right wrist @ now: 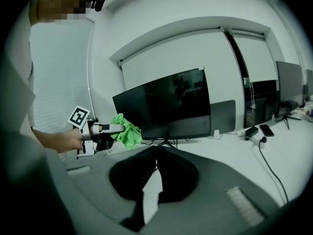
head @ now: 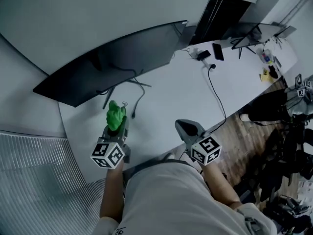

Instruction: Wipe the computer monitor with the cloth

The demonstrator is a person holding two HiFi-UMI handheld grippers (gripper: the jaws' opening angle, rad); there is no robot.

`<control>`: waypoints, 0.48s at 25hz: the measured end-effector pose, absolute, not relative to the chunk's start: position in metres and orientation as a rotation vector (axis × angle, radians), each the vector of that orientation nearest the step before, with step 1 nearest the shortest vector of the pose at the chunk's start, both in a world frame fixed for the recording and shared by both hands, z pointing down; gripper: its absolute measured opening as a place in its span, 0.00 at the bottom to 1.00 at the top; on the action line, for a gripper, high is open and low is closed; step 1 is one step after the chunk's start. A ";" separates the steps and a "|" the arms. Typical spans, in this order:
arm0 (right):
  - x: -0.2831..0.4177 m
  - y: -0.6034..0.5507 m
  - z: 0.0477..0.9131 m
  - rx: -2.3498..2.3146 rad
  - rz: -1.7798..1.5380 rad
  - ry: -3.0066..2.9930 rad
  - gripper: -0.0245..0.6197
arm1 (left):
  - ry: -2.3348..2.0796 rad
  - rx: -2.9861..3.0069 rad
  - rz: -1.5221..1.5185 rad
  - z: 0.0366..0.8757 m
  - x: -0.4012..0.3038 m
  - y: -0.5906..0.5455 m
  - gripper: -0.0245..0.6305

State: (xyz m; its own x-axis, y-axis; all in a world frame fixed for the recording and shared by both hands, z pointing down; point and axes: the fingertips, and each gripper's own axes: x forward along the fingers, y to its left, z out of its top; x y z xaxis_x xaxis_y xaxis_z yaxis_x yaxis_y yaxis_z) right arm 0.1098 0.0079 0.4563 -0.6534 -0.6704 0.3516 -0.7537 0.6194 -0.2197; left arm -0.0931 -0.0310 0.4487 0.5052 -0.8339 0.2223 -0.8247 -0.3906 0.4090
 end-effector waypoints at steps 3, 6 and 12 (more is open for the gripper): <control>0.127 0.012 0.443 1.204 0.488 -2.618 0.04 | -1.330 2.377 0.041 0.435 -0.064 -0.025 0.14; 0.146 0.013 0.432 1.246 0.456 -2.627 0.04 | -1.298 2.460 0.080 0.426 -0.037 -0.025 0.14; 0.175 0.024 0.413 1.299 0.376 -2.627 0.04 | -1.228 2.607 0.126 0.405 0.006 -0.014 0.14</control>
